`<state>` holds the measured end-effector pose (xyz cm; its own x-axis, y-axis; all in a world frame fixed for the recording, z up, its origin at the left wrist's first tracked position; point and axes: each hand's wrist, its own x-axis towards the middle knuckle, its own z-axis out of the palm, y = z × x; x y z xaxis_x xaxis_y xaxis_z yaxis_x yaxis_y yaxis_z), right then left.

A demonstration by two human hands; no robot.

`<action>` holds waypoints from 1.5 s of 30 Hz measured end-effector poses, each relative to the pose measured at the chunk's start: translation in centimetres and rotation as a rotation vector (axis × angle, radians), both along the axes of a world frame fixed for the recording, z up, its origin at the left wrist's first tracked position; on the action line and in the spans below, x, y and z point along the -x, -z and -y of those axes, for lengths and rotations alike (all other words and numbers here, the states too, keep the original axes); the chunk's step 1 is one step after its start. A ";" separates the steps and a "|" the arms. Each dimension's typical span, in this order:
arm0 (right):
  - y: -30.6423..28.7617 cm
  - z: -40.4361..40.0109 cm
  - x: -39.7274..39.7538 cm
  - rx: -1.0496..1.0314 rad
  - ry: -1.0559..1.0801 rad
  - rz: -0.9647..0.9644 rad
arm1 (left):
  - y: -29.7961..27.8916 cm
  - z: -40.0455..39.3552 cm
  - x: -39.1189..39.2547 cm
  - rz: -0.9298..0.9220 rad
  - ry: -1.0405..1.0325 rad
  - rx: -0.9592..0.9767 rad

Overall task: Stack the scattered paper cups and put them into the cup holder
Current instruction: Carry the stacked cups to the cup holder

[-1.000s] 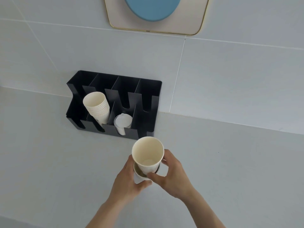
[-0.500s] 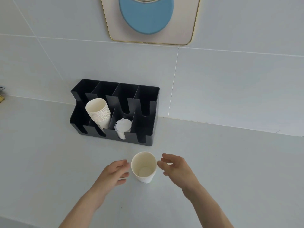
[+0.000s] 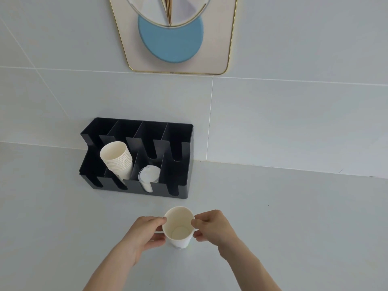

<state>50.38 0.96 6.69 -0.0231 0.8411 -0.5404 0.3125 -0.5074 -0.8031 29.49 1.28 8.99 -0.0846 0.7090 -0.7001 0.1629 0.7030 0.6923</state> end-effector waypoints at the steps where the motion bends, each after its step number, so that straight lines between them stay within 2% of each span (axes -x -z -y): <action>1: -0.1 -0.1 0.0 -0.002 0.004 0.002 | 0.0 -0.1 0.0 0.008 0.003 0.001; 8: -2.6 -1.2 0.2 -0.023 0.024 0.055 | -1.3 -1.9 0.7 0.057 0.048 -0.021; 15: -9.4 -4.5 2.4 -0.118 0.078 0.029 | -6.9 -6.2 3.6 0.105 0.106 -0.144; 23: -17.3 -10.4 8.5 -0.242 0.081 -0.001 | -13.7 -12.7 9.7 0.134 0.112 -0.301; 30: -22.0 -16.0 14.7 -0.317 0.092 -0.031 | -18.4 -18.3 15.8 0.127 0.080 -0.428; 37: -23.0 -20.1 19.8 -0.321 0.115 -0.043 | -19.7 -22.0 20.8 0.148 0.058 -0.445; 45: -18.9 -22.4 22.9 -0.241 0.153 -0.001 | -14.9 -24.7 23.6 0.178 0.074 -0.376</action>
